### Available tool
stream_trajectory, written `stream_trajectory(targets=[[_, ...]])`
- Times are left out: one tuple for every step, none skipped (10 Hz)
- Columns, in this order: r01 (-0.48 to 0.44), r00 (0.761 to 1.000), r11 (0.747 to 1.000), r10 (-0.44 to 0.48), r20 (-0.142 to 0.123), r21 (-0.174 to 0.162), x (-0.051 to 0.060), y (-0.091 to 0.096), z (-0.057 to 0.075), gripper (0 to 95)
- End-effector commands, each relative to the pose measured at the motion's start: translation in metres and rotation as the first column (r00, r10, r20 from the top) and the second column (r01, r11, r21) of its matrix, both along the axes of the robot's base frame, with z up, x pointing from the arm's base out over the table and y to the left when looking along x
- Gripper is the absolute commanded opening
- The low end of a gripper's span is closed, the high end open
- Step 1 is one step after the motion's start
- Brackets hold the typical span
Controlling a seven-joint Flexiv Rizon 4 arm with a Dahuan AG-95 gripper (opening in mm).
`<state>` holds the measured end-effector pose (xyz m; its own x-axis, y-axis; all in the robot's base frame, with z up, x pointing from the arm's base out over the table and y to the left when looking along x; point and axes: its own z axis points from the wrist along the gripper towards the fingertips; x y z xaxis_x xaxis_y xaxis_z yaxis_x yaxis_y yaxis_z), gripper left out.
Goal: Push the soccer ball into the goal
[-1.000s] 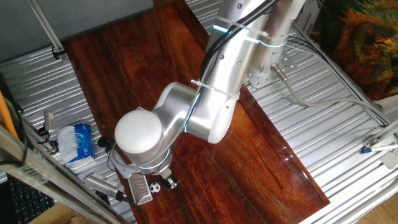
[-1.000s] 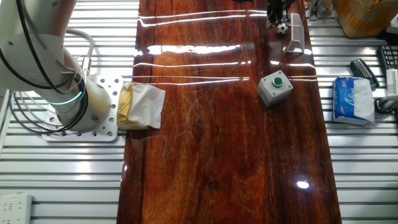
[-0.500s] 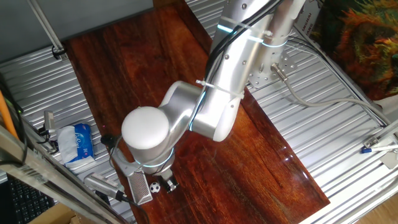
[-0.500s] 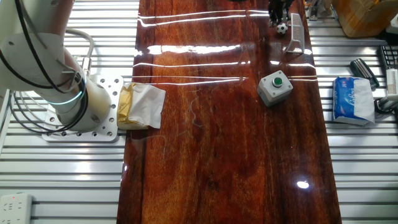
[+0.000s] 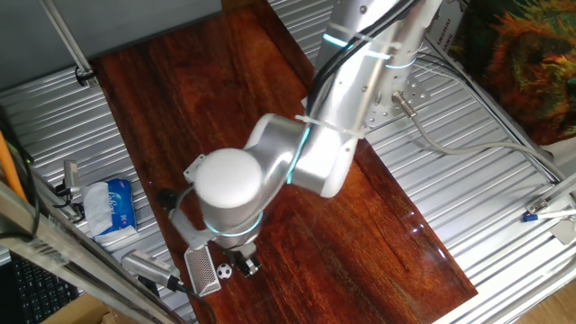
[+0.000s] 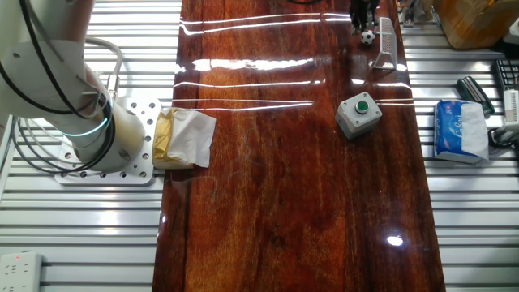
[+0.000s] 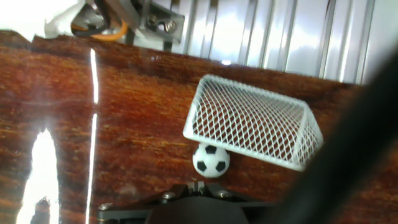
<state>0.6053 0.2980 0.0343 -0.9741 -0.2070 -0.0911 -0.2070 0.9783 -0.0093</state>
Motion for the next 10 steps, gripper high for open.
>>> stream_trajectory(targets=[[-0.003, 0.984, 1.0, 0.005, 0.178, -0.014, 0.0002, -0.0007, 0.0029, 0.0], [-0.008, 0.98, 1.0, 0.012, 0.197, -0.02, 0.0002, -0.0007, 0.0029, 0.0], [-0.013, 0.981, 1.0, 0.017, 0.195, -0.022, 0.0003, -0.0009, 0.0024, 0.0], [-0.014, 0.981, 1.0, 0.018, 0.193, -0.023, 0.0004, -0.001, 0.0019, 0.0], [-0.014, 0.981, 1.0, 0.018, 0.191, -0.021, 0.0005, -0.0012, 0.0015, 0.0], [-0.015, 0.984, 1.0, 0.018, 0.176, -0.021, 0.0005, -0.0013, 0.0012, 0.0], [-0.015, 0.986, 1.0, 0.018, 0.166, -0.019, 0.0005, -0.0013, 0.0011, 0.0], [-0.015, 0.987, 1.0, 0.018, 0.16, -0.017, 0.0006, -0.0014, 0.0009, 0.0], [-0.013, 0.989, 1.0, 0.015, 0.148, -0.015, 0.0006, -0.0014, 0.0007, 0.0], [-0.013, 0.991, 1.0, 0.015, 0.132, -0.014, 0.0006, -0.0014, 0.0007, 0.0]])
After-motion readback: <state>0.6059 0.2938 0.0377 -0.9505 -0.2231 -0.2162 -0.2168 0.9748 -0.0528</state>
